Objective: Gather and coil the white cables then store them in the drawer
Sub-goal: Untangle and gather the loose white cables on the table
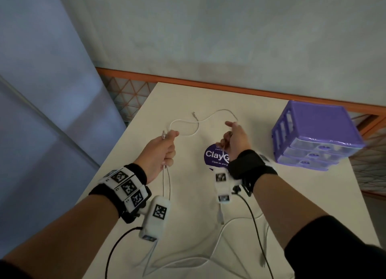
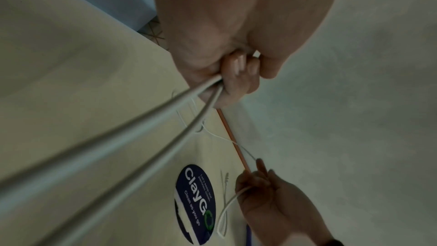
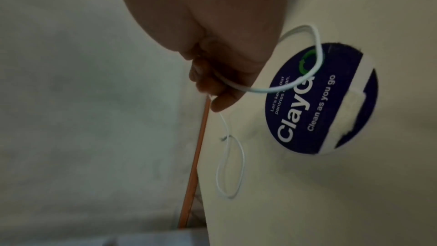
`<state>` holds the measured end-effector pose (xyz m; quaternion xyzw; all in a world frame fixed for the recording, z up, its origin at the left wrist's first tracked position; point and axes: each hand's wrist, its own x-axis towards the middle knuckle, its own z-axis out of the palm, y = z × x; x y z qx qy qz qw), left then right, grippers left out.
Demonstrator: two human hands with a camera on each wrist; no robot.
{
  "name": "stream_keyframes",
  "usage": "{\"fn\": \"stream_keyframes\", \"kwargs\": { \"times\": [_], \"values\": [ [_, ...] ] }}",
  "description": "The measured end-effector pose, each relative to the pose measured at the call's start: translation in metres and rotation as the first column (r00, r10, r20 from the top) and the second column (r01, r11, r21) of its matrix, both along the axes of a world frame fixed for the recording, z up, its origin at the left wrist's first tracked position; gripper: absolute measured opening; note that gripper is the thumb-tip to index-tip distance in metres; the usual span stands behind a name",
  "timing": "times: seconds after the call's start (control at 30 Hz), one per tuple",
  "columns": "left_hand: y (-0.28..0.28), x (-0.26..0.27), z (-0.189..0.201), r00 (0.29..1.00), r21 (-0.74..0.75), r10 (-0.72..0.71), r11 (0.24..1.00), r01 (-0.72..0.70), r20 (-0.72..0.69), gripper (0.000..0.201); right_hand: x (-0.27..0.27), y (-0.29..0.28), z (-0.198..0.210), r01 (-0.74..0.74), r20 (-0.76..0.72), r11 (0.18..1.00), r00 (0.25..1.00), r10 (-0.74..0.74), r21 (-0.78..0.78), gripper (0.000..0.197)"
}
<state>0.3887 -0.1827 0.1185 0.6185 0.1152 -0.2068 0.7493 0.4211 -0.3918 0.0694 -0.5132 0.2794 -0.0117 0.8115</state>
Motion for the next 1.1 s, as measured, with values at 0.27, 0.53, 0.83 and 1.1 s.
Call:
{"fn": "stream_keyframes", "kwargs": {
  "times": [0.27, 0.53, 0.83, 1.1],
  "values": [
    [-0.02, -0.014, 0.026, 0.996, 0.114, -0.07, 0.991, 0.064, 0.046, 0.037, -0.09, 0.041, 0.042, -0.339, 0.139, 0.824, 0.887, 0.441, -0.453, 0.036],
    [-0.038, -0.049, 0.063, 0.968, 0.222, -0.223, 0.956, 0.194, 0.113, 0.032, -0.143, 0.044, 0.074, -0.365, 0.122, 0.79, 0.87, 0.478, -0.493, 0.023],
    [-0.012, -0.071, 0.122, 0.981, -0.056, 0.035, 0.998, -0.025, 0.189, 0.027, -0.21, 0.007, 0.045, -0.435, -0.378, 0.053, 0.83, 0.41, -0.899, 0.032],
    [-0.002, -0.083, 0.114, 0.993, 0.131, 0.001, 0.991, -0.017, 0.117, 0.036, -0.158, 0.026, 0.129, -0.173, 0.197, 0.84, 0.93, 0.312, -0.514, 0.02]
  ]
}}
